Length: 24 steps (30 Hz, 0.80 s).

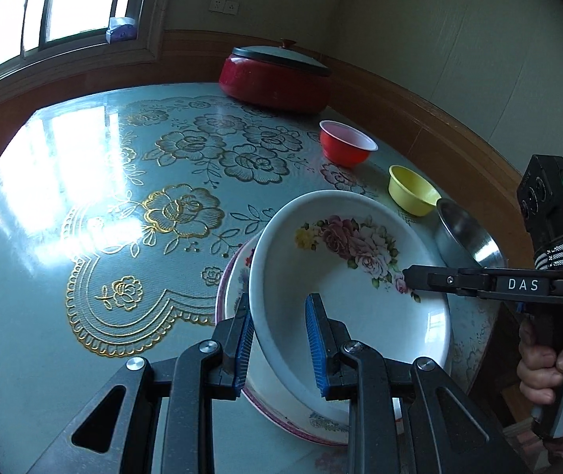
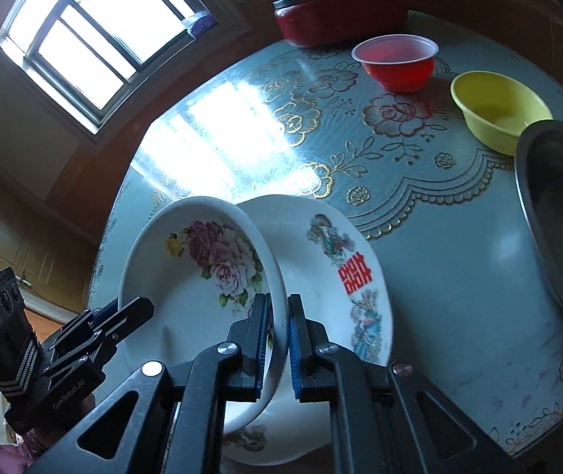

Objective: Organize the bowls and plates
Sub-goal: 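Carry the pink-rose bowl over the stacked plates and lower it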

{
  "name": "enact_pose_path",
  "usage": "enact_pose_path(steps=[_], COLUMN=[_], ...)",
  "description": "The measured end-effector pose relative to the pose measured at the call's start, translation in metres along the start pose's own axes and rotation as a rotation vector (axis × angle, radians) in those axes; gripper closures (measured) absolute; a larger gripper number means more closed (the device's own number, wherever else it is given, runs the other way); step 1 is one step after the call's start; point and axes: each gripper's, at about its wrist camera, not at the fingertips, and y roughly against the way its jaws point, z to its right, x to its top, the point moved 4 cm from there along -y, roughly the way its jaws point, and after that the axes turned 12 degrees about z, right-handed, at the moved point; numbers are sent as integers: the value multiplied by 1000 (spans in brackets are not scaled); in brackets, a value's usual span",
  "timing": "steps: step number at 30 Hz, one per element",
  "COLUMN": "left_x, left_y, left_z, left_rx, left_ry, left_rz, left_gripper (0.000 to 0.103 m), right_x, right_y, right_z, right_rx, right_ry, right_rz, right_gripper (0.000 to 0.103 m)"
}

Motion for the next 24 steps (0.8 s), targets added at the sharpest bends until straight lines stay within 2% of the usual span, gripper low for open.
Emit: enact_pose_path(steps=[8, 18, 24], left_x=[-11, -8, -8], left_y=[-10, -9, -11], left_z=[3, 5, 1], left_rx=[-8, -9, 4], left_ry=[1, -27, -24], left_rz=[-56, -42, -55], left_gripper=[77, 77, 77], right_x=[-11, -9, -10], right_y=[-4, -3, -10], right_z=[8, 9, 8], right_rx=[-57, -91, -105], right_ry=[12, 32, 40], right_rz=[-28, 5, -13], right_gripper=[92, 92, 89])
